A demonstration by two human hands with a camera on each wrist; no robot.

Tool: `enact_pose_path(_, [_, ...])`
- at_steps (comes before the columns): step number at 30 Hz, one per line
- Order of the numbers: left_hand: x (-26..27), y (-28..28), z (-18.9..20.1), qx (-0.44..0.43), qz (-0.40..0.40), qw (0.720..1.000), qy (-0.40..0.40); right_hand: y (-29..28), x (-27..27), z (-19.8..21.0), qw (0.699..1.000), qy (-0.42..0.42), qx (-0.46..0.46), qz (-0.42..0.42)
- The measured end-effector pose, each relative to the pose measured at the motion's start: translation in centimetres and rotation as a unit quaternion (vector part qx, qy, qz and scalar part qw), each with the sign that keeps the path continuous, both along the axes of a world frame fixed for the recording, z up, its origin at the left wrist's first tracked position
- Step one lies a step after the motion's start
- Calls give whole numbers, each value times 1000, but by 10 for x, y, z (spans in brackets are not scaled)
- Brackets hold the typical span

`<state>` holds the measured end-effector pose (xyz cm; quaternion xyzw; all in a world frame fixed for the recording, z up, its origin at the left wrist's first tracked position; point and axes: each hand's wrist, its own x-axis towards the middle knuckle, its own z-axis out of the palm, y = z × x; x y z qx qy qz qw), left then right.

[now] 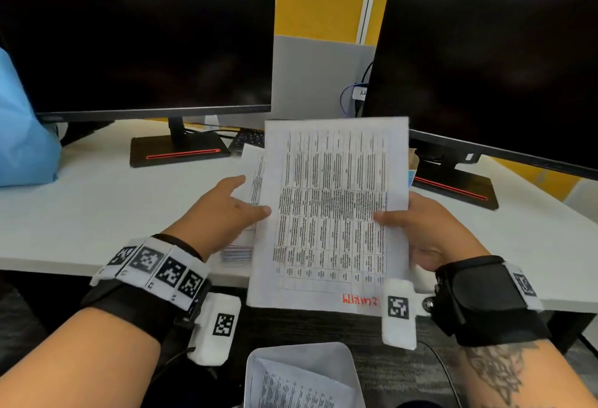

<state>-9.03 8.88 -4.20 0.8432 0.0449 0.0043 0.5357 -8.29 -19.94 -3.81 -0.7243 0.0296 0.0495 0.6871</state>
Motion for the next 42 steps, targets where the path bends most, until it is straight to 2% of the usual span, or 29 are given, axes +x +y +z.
enact_pose_path(4, [-5,-3,10,-53,-36,997,-37,-13,-4,9,1000,-14,16,15])
enact_pose_path(6, [-10,-10,14,-122,-50,988,-82,-14,-8,12,998,-5,30,57])
enact_pose_path(9, [-19,-18,23,-238,-28,962,-129,-7,-13,8,995,23,25,90])
enact_pose_path(10, [-22,-19,25,-263,-21,956,-129,-5,-14,6,996,26,3,81])
enact_pose_path(12, [-25,-19,27,-265,-13,955,-132,-1,-15,5,994,-8,-100,32])
enact_pose_path(15, [-26,-19,21,-192,-10,969,-156,-5,-5,8,954,-72,-274,-96])
enact_pose_path(17, [-25,-20,16,-165,-12,972,-166,-8,8,11,919,-86,-356,-144])
enact_pose_path(22, [-28,-24,8,-174,-9,972,-158,-6,25,3,827,-8,-553,-95])
enact_pose_path(24, [-28,-24,5,-170,-8,974,-148,-3,29,-5,809,21,-585,-63])
enact_pose_path(29, [-29,-23,1,-167,-6,977,-134,-4,37,-20,823,75,-559,-66])
enact_pose_path(31, [-31,-24,1,-168,-5,976,-138,-5,38,-20,839,86,-532,-79])
enact_pose_path(33, [-31,-24,1,-163,-3,977,-139,-6,36,-12,862,76,-485,-129])
enact_pose_path(35, [-33,-24,2,-152,-6,978,-141,-9,29,3,888,13,-416,-196])
enact_pose_path(37, [-34,-26,4,-142,-16,978,-150,-6,13,24,906,-100,-326,-250])
enact_pose_path(40, [-37,-35,9,-105,-35,980,-165,9,-9,52,918,-262,-150,-258])
enact_pose_path(42, [-41,-45,12,-76,-48,979,-184,28,-22,65,926,-292,-29,-237])
